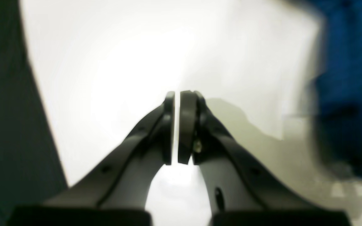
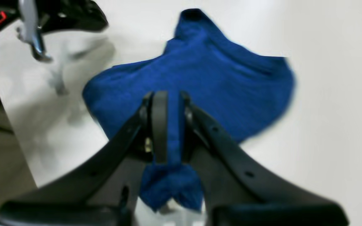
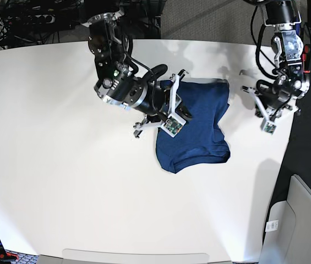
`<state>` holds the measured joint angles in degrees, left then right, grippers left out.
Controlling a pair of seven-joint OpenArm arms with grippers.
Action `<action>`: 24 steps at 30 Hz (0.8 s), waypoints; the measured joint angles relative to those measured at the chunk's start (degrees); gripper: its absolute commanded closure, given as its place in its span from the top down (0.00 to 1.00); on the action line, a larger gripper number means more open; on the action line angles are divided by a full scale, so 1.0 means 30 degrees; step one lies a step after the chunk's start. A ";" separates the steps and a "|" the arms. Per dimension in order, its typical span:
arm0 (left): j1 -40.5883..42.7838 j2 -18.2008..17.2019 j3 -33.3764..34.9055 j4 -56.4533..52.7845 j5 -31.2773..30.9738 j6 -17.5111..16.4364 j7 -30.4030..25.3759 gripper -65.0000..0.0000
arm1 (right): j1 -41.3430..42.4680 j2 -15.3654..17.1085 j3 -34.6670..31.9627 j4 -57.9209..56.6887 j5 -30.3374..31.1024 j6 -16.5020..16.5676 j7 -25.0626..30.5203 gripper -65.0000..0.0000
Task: Fold the T-shirt properly
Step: 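Drag the bundle with both grippers toward the right gripper's side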
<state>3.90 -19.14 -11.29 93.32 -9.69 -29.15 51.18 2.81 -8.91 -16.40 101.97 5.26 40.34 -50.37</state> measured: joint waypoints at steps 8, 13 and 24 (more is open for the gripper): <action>0.0721 0.1319 -0.3504 0.0590 -0.0284 -0.0211 -0.0058 0.02 | 0.3009 0.0109 -0.0240 -0.6047 -0.0007 -0.0204 0.1530 0.07; 0.0860 0.1129 -0.5005 0.0838 0.0029 0.0007 0.0270 0.02 | 0.3570 0.0175 -0.0131 -0.9989 0.0117 -0.0262 0.3679 0.07; 0.0823 0.1676 -0.4954 0.1086 -0.0044 -0.0146 0.0066 0.02 | 0.3599 0.0131 -0.0102 -1.2247 0.1005 -0.0226 0.5821 0.07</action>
<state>6.37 -14.11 -26.15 96.57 -9.82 -29.58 51.37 13.61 -8.51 -16.71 65.23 8.27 39.66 -32.91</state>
